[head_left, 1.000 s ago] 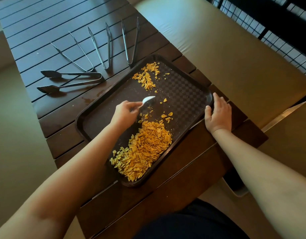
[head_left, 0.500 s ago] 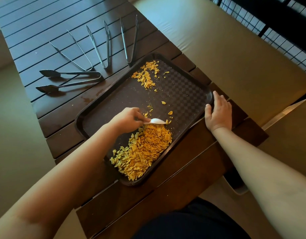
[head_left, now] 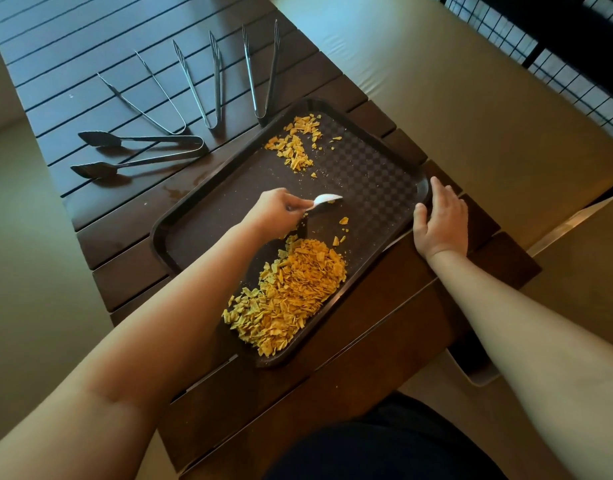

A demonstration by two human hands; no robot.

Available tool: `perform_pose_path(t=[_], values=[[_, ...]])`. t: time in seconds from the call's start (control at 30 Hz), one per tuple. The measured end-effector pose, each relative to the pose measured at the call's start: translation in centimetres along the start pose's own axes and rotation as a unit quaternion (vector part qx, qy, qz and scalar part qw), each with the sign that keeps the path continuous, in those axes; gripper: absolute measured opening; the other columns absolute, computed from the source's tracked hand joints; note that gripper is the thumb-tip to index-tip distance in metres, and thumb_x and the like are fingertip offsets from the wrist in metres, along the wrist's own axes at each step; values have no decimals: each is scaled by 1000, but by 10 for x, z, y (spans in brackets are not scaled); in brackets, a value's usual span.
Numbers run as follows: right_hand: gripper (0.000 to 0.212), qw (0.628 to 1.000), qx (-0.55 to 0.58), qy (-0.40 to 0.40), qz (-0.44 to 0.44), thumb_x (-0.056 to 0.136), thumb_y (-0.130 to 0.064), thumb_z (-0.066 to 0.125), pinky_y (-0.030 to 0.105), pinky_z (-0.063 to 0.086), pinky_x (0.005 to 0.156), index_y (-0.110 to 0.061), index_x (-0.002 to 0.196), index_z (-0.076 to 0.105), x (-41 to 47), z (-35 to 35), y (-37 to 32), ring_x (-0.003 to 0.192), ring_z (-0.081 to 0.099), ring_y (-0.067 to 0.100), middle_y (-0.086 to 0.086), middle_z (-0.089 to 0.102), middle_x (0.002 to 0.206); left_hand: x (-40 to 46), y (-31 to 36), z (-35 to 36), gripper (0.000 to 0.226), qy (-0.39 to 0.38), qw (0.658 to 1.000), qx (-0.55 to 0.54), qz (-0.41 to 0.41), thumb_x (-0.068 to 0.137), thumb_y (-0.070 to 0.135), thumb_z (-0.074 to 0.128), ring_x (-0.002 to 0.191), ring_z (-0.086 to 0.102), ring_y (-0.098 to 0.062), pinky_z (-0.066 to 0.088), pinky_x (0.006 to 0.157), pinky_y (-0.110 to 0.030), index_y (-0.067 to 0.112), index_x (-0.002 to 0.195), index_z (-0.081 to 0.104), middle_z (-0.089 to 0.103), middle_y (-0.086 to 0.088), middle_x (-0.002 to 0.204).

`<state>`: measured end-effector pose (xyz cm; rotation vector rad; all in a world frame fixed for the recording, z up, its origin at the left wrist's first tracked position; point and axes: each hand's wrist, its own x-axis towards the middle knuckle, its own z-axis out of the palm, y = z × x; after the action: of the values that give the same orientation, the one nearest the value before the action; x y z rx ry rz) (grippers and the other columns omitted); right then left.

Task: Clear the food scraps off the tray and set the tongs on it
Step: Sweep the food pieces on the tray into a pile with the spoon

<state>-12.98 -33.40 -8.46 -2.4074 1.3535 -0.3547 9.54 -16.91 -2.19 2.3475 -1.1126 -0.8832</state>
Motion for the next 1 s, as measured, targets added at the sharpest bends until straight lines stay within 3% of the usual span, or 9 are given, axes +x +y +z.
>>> perform_pose_path(t=[0.13,0.27,0.33,0.43,0.53,0.63,0.73,0.87,1.0], values=[[62,1000,-2,0,0,91,-41,26,44,17,116,-11,145,30,0,0,0,141,26,28,12,37,148,-17,2,3,23,-75,997,3,20,90,21,58,79,48,-7,39,63,-17,26,110,68,48,10,88],[61,1000,-2,0,0,92,-41,26,44,17,116,-12,145,30,0,0,1,141,26,27,12,36,148,-32,-7,0,17,-128,991,42,20,87,24,63,104,54,-19,46,84,-32,30,100,71,57,0,107],[61,1000,-3,0,1,92,-41,25,44,16,116,-12,146,30,0,0,1,141,25,27,12,36,149,-36,-13,-5,20,-91,995,8,25,88,20,60,93,55,-14,47,79,-28,28,104,70,57,2,101],[62,1000,-6,-4,4,91,-42,25,44,16,117,-13,146,29,0,0,1,141,25,27,11,35,149,-33,-23,-11,25,59,996,-62,-3,91,17,57,73,47,-5,40,61,-15,21,114,66,53,1,93],[62,1000,-5,-2,4,91,-42,24,44,17,117,-13,146,29,1,0,2,141,25,26,11,35,149,-25,-35,-14,27,124,989,-64,-54,93,19,55,81,46,-8,44,70,-22,21,118,64,52,-1,97],[62,1000,-4,-1,2,91,-42,24,44,16,116,-12,146,29,0,0,1,141,25,27,12,35,149,-25,-43,-13,29,67,996,-37,-50,92,20,56,85,48,-11,40,66,-18,21,120,63,52,-3,99],[62,1000,-3,0,2,91,-42,24,44,16,116,-12,146,29,0,0,1,141,25,27,12,35,149,-34,-48,-13,27,8,999,-26,-28,91,19,57,77,47,-8,36,61,-16,23,116,65,53,-2,98],[62,1000,-4,2,1,91,-42,25,44,16,116,-12,146,30,1,1,2,141,26,27,12,36,149,-51,-55,-16,24,-62,998,-11,-16,90,16,58,74,47,-7,36,62,-17,26,110,67,51,6,86],[61,1000,-2,5,-2,92,-40,26,44,17,116,-11,145,31,0,1,1,140,27,28,13,37,148,-57,-54,-21,22,-36,999,-19,0,89,17,60,71,47,-8,37,61,-19,29,106,68,52,4,85]])
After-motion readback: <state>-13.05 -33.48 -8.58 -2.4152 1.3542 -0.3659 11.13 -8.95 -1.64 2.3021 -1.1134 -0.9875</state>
